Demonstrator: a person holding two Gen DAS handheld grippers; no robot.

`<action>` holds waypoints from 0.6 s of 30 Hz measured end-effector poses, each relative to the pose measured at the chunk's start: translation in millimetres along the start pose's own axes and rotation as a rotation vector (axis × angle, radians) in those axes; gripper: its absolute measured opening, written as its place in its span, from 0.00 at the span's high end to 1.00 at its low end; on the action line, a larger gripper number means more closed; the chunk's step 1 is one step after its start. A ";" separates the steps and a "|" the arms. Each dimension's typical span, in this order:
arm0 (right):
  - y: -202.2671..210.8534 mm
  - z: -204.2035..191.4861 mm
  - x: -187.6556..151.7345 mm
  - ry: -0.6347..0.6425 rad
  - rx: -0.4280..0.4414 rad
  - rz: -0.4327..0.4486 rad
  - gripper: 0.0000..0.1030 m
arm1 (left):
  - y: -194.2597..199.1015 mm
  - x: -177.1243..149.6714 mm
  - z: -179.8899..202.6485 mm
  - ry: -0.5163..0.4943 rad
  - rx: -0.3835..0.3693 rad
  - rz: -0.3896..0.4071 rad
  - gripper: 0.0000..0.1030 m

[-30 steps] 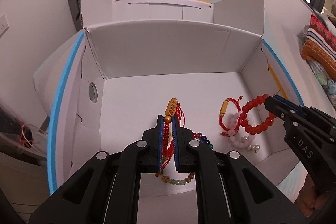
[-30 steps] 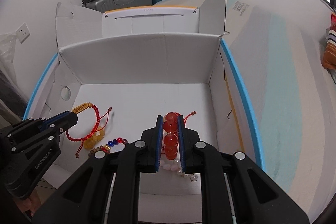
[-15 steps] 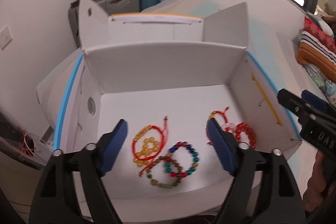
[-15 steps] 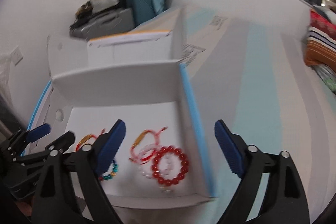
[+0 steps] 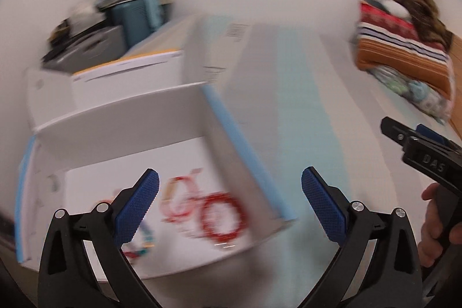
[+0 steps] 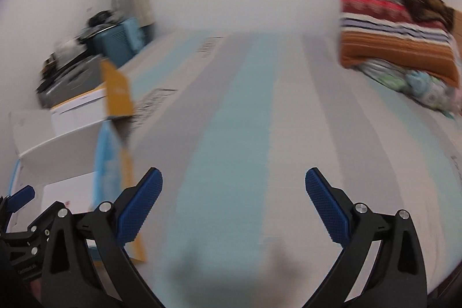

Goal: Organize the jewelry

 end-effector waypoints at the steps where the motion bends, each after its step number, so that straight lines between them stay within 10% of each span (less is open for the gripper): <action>1: 1.0 18.3 -1.2 -0.011 -0.021 0.002 0.07 | -1.8 2.1 21.8 -0.018 -0.027 0.005 0.06; 10: -14.4 157.7 -23.0 -0.093 -0.184 -0.029 0.07 | -57.5 -19.2 189.2 -0.224 -0.159 -0.025 0.06; 18: -70.4 226.5 -58.3 -0.110 -0.266 -0.108 0.07 | -115.0 -36.2 256.3 -0.255 -0.244 -0.028 0.06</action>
Point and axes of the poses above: each gripper's, at about its wrist camera, not at the fingertips, and y roughly against the way its jaws point, z to its right, x to its top, the point moved 9 cm from there along -y, roughly the way its jaws point, and after that the axes turned 6 degrees about x, right-handed, at the moved point
